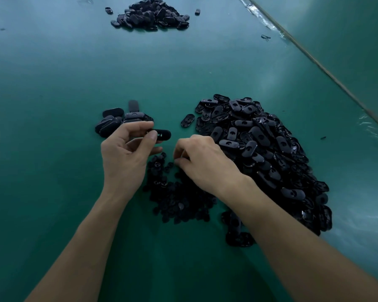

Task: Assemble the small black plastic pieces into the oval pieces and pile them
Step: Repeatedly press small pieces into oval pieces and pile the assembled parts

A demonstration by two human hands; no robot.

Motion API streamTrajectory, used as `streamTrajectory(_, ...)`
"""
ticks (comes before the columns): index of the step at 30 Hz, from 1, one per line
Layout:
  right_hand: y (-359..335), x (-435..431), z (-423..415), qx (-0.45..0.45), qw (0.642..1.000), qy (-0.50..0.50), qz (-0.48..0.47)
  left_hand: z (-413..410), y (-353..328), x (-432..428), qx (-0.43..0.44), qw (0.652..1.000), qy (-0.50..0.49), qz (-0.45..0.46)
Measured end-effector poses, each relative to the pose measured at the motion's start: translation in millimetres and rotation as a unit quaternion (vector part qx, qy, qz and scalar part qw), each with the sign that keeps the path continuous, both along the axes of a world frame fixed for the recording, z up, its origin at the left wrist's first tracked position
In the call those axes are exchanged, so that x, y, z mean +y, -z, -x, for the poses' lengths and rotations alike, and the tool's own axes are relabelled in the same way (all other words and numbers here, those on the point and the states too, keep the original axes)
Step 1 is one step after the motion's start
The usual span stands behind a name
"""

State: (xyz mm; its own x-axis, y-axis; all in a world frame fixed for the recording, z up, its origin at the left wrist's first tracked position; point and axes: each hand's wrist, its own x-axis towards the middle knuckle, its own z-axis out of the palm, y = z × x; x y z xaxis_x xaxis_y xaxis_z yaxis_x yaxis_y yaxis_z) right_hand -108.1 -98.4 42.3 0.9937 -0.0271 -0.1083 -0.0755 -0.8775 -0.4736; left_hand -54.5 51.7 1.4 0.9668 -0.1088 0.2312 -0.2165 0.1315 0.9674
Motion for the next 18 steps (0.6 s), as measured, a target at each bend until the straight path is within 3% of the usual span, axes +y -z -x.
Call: streamTrajectory(18,-2.7,-1.1,-7.2,0.048,0.998,0.030,0.012,1.2,-0.8,1.0,0.004,1.000,-0.008,-0.029)
